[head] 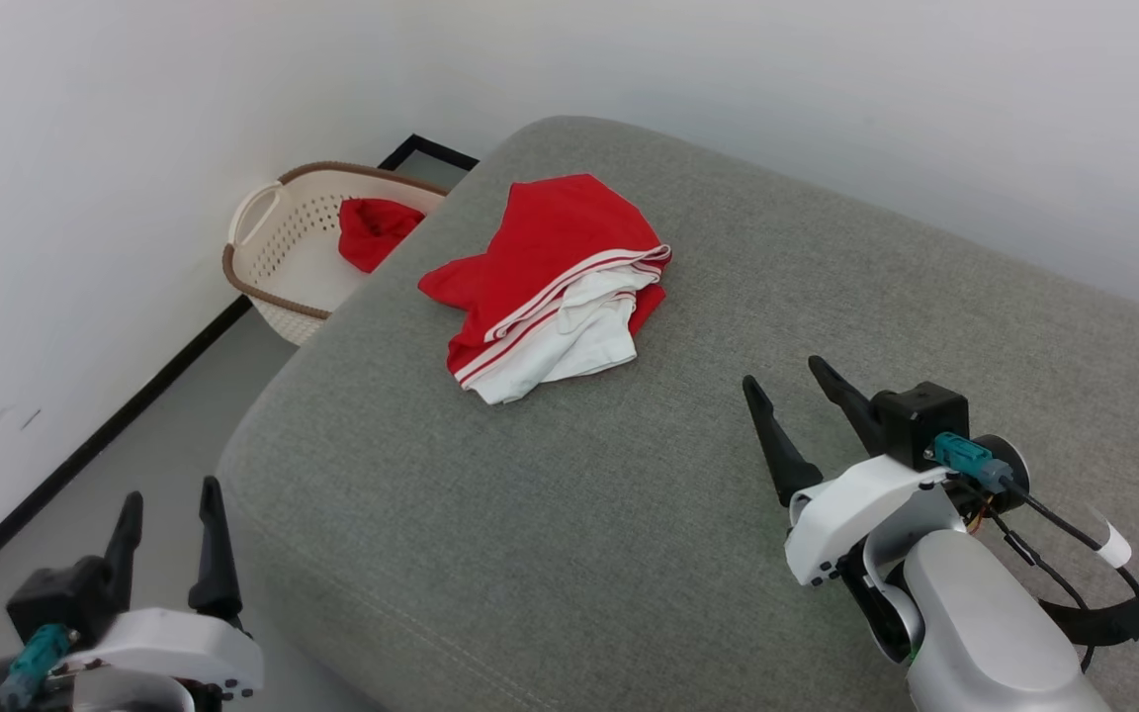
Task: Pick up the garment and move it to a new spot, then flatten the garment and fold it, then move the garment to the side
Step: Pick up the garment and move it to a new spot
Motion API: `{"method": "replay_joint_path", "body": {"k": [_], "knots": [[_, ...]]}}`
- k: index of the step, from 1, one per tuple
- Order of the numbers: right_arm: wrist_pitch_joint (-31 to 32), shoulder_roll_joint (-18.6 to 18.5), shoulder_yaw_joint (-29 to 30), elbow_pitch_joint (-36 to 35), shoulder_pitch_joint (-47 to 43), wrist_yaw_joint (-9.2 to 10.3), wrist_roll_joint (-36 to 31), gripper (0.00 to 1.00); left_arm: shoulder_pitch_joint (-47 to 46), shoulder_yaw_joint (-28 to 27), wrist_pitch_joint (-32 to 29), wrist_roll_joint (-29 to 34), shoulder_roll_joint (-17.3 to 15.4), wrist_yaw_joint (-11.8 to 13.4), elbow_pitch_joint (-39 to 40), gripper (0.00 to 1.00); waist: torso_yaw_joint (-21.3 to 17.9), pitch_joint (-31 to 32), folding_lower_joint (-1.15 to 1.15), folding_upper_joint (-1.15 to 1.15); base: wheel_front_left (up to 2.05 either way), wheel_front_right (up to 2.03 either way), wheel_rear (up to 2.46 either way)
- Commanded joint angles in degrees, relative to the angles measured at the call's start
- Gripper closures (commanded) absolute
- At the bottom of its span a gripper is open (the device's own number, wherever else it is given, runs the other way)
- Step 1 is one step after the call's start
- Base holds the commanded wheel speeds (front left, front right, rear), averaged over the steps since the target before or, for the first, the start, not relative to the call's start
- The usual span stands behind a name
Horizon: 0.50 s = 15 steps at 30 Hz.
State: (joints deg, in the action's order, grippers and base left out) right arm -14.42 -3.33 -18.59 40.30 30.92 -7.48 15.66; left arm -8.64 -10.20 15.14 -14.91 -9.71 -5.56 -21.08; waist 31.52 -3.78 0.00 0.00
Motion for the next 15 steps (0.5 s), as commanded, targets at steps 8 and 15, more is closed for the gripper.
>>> {"method": "replay_joint_path", "body": {"k": [8, 15], "knots": [[-0.77, -0.91, -0.73, 0.09, -0.34, -0.02, 0.47, 0.0, -3.21, 3.27, -0.03, 1.63, -1.05, -1.57, -1.51, 0.0, -0.6, -0.94, 0.0, 0.0, 0.0, 0.0, 0.0], [-0.81, -0.96, 2.79, -5.42, -3.18, -0.02, -2.54, 0.0, -14.1, 15.24, -0.03, -0.72, -6.64, -1.85, -6.35, 0.0, -4.82, -3.47, 0.0, 0.0, 0.0, 0.0, 0.0]]}}
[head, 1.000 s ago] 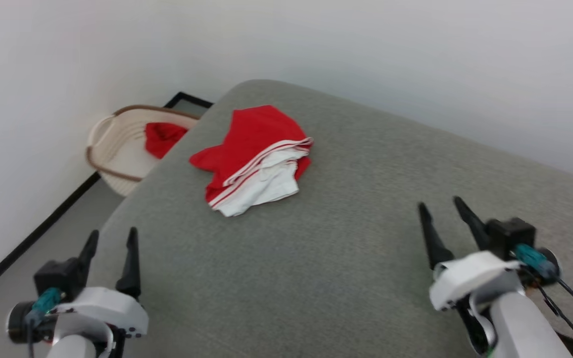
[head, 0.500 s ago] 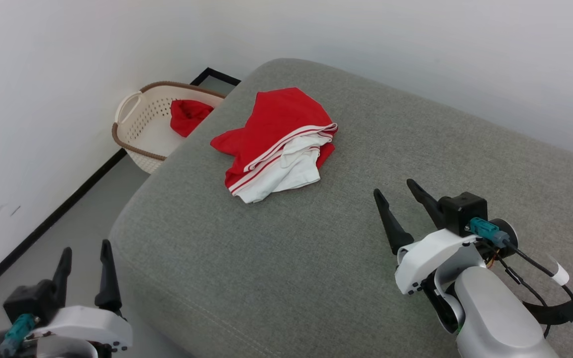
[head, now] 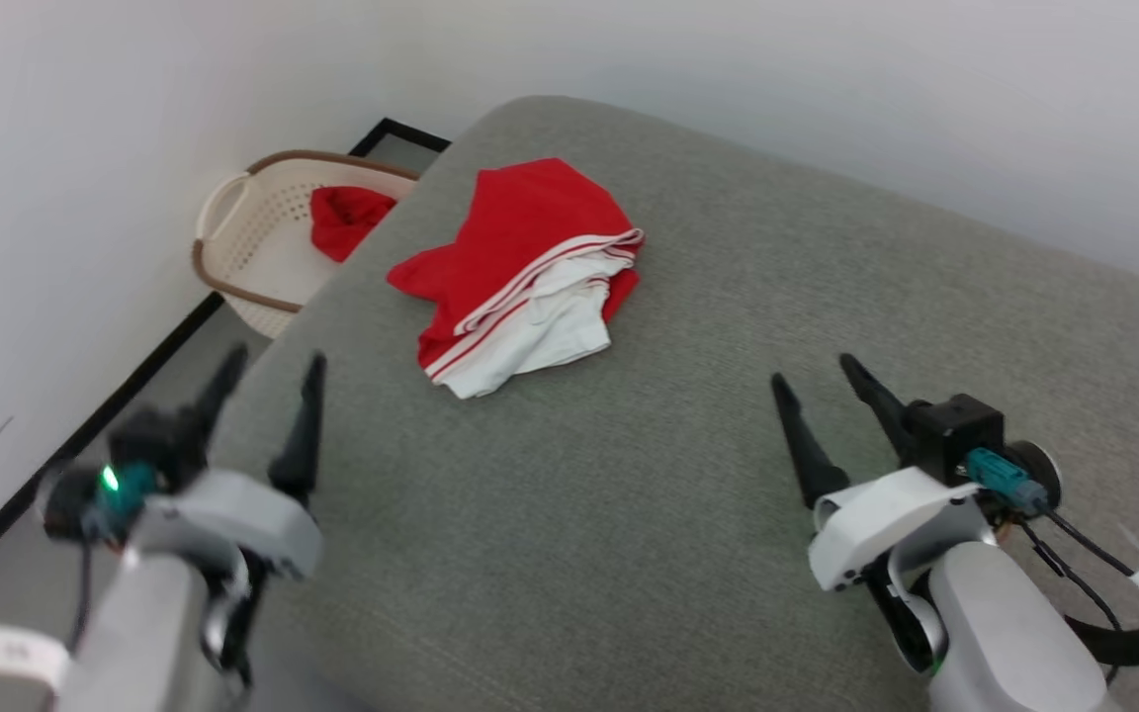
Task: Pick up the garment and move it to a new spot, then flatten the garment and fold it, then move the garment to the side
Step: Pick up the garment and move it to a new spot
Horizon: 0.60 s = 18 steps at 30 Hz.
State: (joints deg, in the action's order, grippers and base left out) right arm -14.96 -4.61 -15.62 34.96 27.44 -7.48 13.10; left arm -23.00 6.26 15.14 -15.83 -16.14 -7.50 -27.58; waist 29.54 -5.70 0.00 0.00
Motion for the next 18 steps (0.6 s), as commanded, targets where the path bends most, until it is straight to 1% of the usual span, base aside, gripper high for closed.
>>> {"method": "replay_joint_path", "body": {"k": [1, 3, 7, 8, 10, 13, 15, 18], "knots": [[-0.27, 0.36, -0.13, -0.72, 0.21, -0.02, -0.59, 0.0, -1.72, 0.46, -0.03, -0.66, -1.31, 0.08, -0.37, 0.0, -4.29, -2.32, 0.0, 0.0, 0.0, 0.0, 0.0], [-0.28, 0.53, -0.16, -1.73, 0.27, -0.02, -1.5, 0.0, -5.89, 3.32, -0.03, -3.48, -3.32, 0.05, -1.73, 0.0, -7.15, -3.97, 0.0, 0.0, 0.0, 0.0, 0.0], [-0.26, 1.17, -0.56, -3.71, 1.66, -0.02, -2.94, 0.0, -13.72, 7.89, -0.03, -8.0, -8.48, 0.05, -5.8, 0.0, -12.36, -7.84, 0.0, 0.0, 0.0, 0.0, 0.0], [-0.2, 1.28, -0.64, -4.11, 2.08, -0.02, -3.34, 0.0, -15.8, 9.21, -0.03, -9.18, -9.81, 0.05, -7.07, 0.0, -13.6, -8.96, 0.0, 0.0, 0.0, 0.0, 0.0], [-0.19, 1.39, -0.7, -4.7, 2.6, -0.01, -4.04, 0.0, -19.45, 11.18, -0.03, -13.21, -11.45, 0.05, -10.12, 0.0, -15.88, -10.84, 0.0, 0.0, 0.0, 0.0, 0.0], [-0.21, 1.62, -1.51, -5.69, 3.8, -0.01, -4.32, 0.0, -24.18, 15.09, -0.34, -17.59, -15.61, 0.06, -14.78, 0.0, -19.46, -13.27, 0.0, 0.0, 0.0, 0.0, 0.0], [-0.23, 1.69, -2.62, -6.84, 4.41, -0.01, -3.25, 0.0, -26.48, 18.5, -1.37, -20.98, -17.93, 0.04, -16.66, 0.0, -21.64, -14.57, 0.0, 0.0, 0.0, 0.0, 0.0], [-0.25, 1.67, -3.04, -8.04, 4.46, -0.01, -2.55, 0.0, -29.44, 23.28, -4.51, -26.92, -22.04, 0.08, -18.25, 0.0, -24.1, -16.21, 0.0, 0.0, 0.0, 0.0, 0.0]]}}
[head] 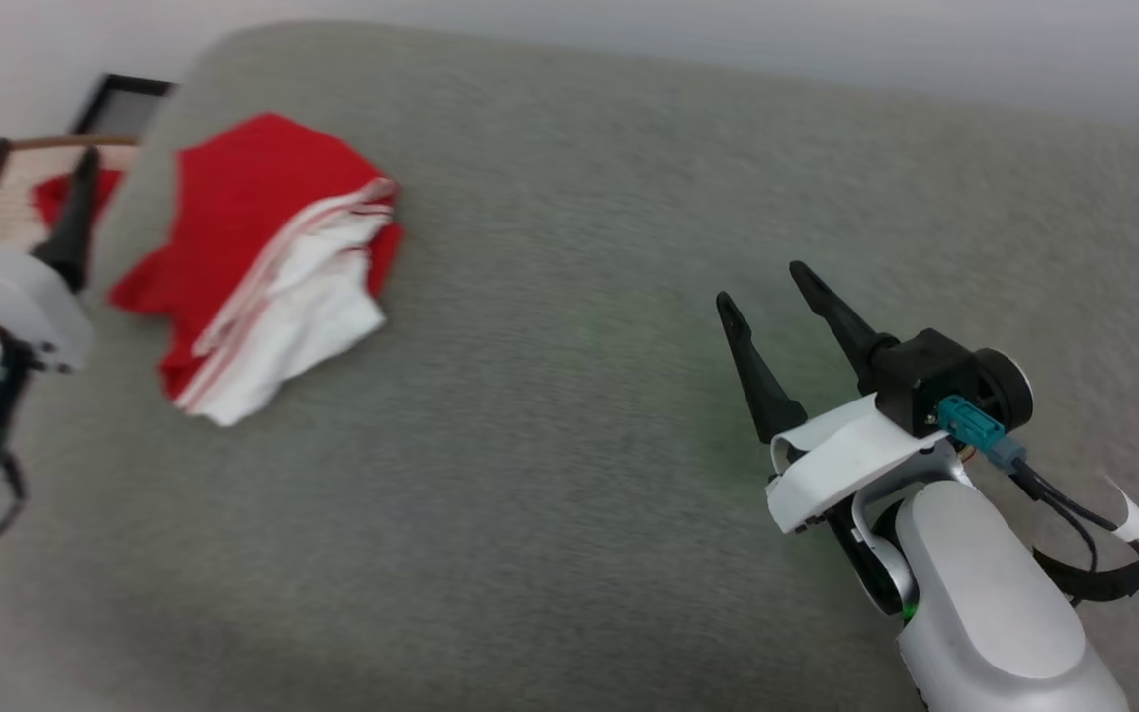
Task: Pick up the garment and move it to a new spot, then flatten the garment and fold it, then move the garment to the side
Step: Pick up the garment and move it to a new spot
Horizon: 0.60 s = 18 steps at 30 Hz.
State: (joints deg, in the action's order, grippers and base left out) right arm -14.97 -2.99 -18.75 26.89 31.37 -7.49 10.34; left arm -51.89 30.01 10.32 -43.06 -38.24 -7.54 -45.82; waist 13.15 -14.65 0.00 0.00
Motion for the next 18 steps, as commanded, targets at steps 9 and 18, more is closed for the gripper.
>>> {"method": "replay_joint_path", "body": {"k": [9, 18], "knots": [[-0.27, 0.11, -0.41, -3.51, 0.27, 0.0, 0.03, 0.0, -3.1, 11.89, -19.97, -20.2, -9.11, 0.12, 2.4, 0.0, -12.03, -10.1, 0.0, 0.0, 0.0, 0.0, 0.0], [0.16, 0.1, -0.44, -7.29, 0.61, 0.0, -0.33, 0.0, -2.18, 17.47, -33.23, -33.46, -14.52, 0.11, 5.05, 0.0, -14.42, -13.8, 0.0, 0.0, 0.0, 0.0, 0.0]]}}
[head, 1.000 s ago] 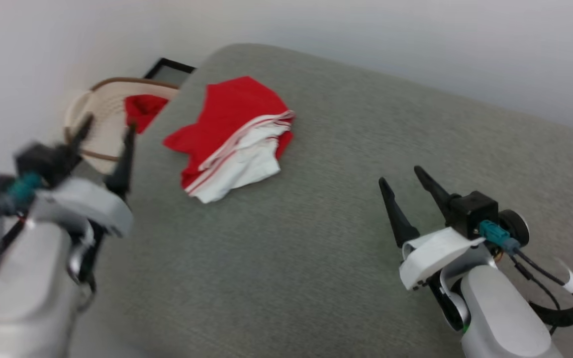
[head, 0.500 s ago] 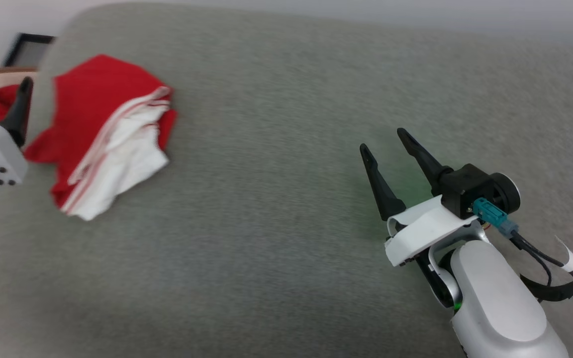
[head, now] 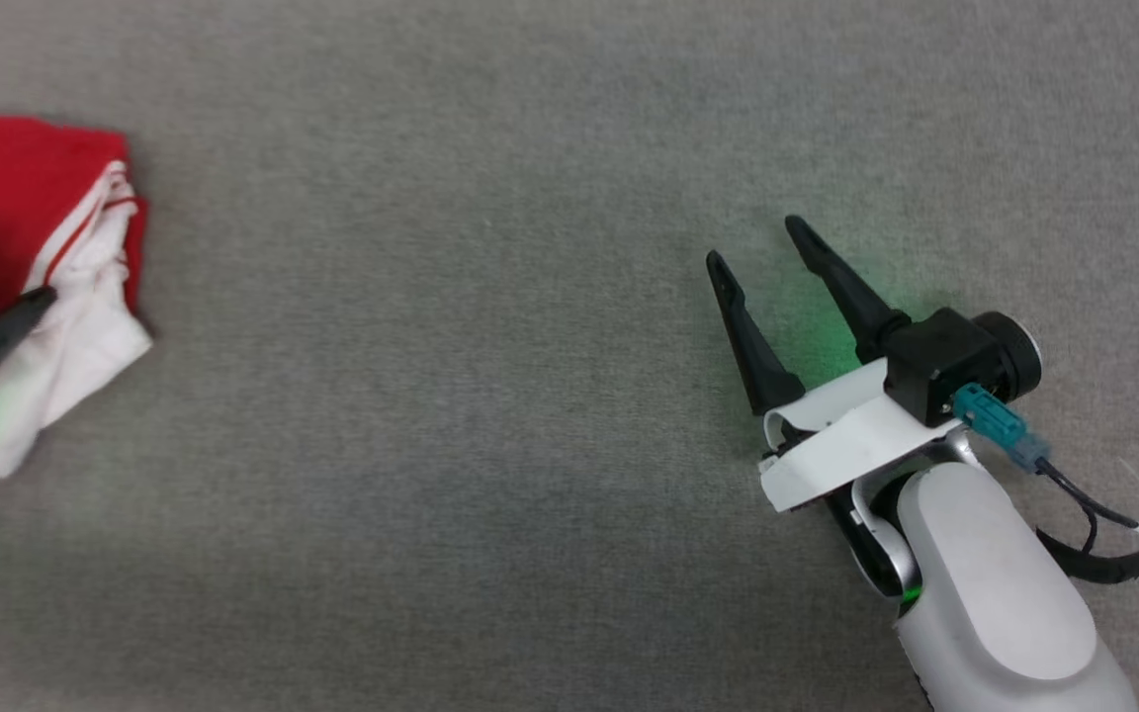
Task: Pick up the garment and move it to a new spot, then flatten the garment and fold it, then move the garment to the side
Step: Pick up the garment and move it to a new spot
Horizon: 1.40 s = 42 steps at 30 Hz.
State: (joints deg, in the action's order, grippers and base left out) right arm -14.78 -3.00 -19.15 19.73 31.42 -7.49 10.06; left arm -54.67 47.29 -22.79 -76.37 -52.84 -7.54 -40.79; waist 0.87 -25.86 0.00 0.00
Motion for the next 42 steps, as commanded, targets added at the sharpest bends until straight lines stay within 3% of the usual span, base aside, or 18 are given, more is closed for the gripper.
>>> {"method": "replay_joint_path", "body": {"k": [1, 5, 11, 12, 13, 14, 21, 29, 36, 42], "knots": [[0.11, 0.1, 0.02, -0.86, 0.56, 0.0, -0.15, 0.0, 0.92, 0.51, -1.35, -1.56, -0.32, 0.11, -0.03, 0.0, -2.51, -3.24, 0.0, 0.0, 0.0, 0.0, 0.0], [0.61, 0.1, 0.46, -3.41, 0.06, 0.0, -1.14, 0.0, 1.37, 1.94, -5.78, -5.5, -0.99, 0.13, -0.22, 0.0, -3.79, -5.88, 0.0, 0.0, 0.0, 0.0, 0.0], [1.54, 0.11, 1.07, -5.66, -1.12, 0.0, -2.22, 0.0, 1.97, 3.64, -6.31, -8.02, 0.59, 0.18, 0.31, 0.0, -4.4, -7.12, 0.0, 0.0, 0.0, 0.0, 0.0], [1.61, 0.1, 1.2, -5.93, -1.25, 0.0, -2.26, 0.0, 1.89, 3.91, -5.92, -8.21, 0.9, 0.18, 0.73, 0.49, -4.35, -7.08, 0.0, 0.0, 0.0, 0.0, 0.0], [1.69, 0.11, 1.32, -6.12, -1.33, 0.0, -2.4, 0.0, 1.86, 4.16, -5.59, -8.37, 1.32, 0.17, 1.28, 0.81, -4.25, -6.92, 0.0, 0.0, 0.0, 0.0, 0.0], [1.77, 0.13, 1.34, -6.3, -1.42, 0.0, -2.45, 0.0, 1.79, 4.36, -4.92, -8.33, 1.49, 0.13, 1.54, 1.0, -4.12, -6.6, 0.0, 0.0, 0.0, 0.0, 0.0], [1.8, 0.09, 1.49, -5.55, -1.74, 0.0, -1.97, 0.0, 1.09, 3.84, -0.9, -9.16, 1.35, -0.09, 2.0, 1.0, -2.72, -3.07, 0.0, 0.0, 0.0, 0.0, 0.0], [0.72, 0.08, 2.4, -2.12, -3.71, 0.0, 0.39, 0.0, -0.35, 2.02, 10.58, -8.81, -0.87, -0.05, 3.39, 1.0, -1.13, 4.14, 0.0, 0.0, 0.0, 0.0, 0.0], [-0.12, 0.08, 5.86, -0.7, -6.82, 0.0, 2.24, 0.0, -0.7, 1.41, 14.9, -10.87, 0.87, -0.01, 16.57, 1.0, -1.25, 8.92, 0.0, 0.0, 0.0, 0.0, 0.0], [-0.4, 0.1, 8.65, -1.5, -9.84, 0.0, 4.43, 0.0, -1.62, 3.37, 14.47, -10.4, 1.87, -0.01, 29.15, 1.0, -4.12, 11.24, 0.0, 0.0, 0.0, 0.0, 0.0]]}}
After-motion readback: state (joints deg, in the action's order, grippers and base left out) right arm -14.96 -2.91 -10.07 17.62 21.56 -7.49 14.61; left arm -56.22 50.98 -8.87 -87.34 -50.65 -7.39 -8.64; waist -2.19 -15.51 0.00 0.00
